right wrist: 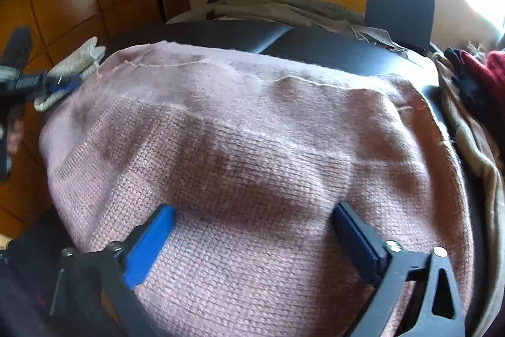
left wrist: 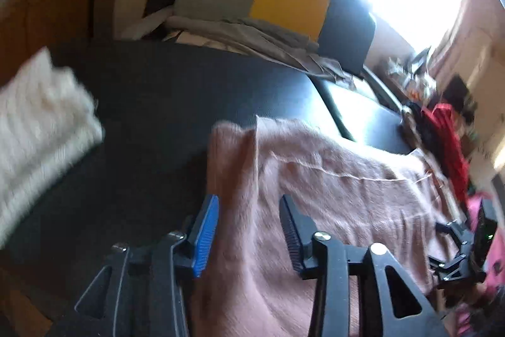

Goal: Fold clothes

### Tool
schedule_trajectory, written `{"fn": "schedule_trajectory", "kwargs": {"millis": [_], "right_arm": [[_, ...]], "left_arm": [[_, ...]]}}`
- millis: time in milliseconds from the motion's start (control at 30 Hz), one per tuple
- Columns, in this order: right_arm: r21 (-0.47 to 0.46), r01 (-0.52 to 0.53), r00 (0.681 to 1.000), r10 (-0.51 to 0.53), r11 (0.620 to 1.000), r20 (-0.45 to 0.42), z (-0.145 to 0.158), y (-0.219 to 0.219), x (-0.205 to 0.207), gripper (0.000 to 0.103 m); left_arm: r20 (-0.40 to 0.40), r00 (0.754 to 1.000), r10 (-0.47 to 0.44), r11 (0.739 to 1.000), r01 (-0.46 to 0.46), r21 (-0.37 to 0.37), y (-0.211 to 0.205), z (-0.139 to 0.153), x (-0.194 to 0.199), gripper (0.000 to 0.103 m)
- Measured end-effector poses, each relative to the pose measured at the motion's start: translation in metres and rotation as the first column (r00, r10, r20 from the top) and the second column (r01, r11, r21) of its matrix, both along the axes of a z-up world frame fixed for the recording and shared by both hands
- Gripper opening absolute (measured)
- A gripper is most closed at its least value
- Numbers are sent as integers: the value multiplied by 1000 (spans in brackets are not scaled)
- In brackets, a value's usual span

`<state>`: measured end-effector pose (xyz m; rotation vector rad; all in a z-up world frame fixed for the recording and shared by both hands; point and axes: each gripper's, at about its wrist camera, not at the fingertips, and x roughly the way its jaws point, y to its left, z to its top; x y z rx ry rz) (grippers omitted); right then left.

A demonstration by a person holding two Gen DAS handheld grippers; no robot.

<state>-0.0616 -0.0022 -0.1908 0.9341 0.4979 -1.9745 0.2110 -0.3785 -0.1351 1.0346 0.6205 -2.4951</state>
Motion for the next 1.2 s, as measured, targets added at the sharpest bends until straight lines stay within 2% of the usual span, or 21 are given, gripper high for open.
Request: {"fn": "schedule_trajectory", "kwargs": {"millis": [67,100,200,400,467,500,567,667,733,767,800,867,967,1067,1200], "right_arm": [[-4,-1,1000,1,1000,2,0,0,0,103],[-8,-2,1000,2,1000,4,0,0,0,103],[-15,-4,1000,4,1000,-1,-1,0,0,103],[-29,-8,1000,7,1000,-4,-1,1,-5,103],[-27,-11,1000,11,1000,-5,-1,-1,-6,103],[-28,-13,1000,13,1000,-5,-1,-1,-6,103],[-27,-16,1000,16,1000,-2,0,-2,-7,103],[17,-41,997,39,999,71,9,-9,-15,102],[16,-71,992,68,997,109,23,-8,-25,85],[16,-86,989,83,996,119,31,-5,-32,70],[16,-100,987,97,995,127,39,-2,-39,61],[34,-140,983,135,990,122,53,2,-51,50],[114,-222,972,211,968,99,59,2,-67,48],[190,-293,956,280,937,89,58,3,-82,48],[294,-382,924,352,876,151,32,-5,-99,45]], "left_arm": [[99,995,-18,1000,20,-19,-13,-3,-18,45],[123,992,-27,1000,29,-10,-18,-6,-25,45],[170,980,-98,992,82,99,-37,-21,-37,48],[125,985,-116,974,88,209,-52,-33,-47,63],[109,987,-120,965,91,245,-57,-37,-50,63],[101,987,-122,960,92,263,-59,-39,-51,51],[85,988,-126,950,95,299,-64,-43,-54,19],[66,991,-119,939,91,332,-71,-43,-58,15],[61,993,-103,942,77,326,-76,-35,-57,15],[48,994,-95,943,75,323,-79,-28,-54,15],[33,995,-90,948,76,311,-83,-18,-54,15],[27,995,-92,957,81,277,-90,-1,-64,15],[53,993,-103,974,90,208,-97,24,-85,15],[86,989,-117,980,100,173,-99,44,-97,15],[87,988,-131,968,109,225,-98,65,-90,14]]}}
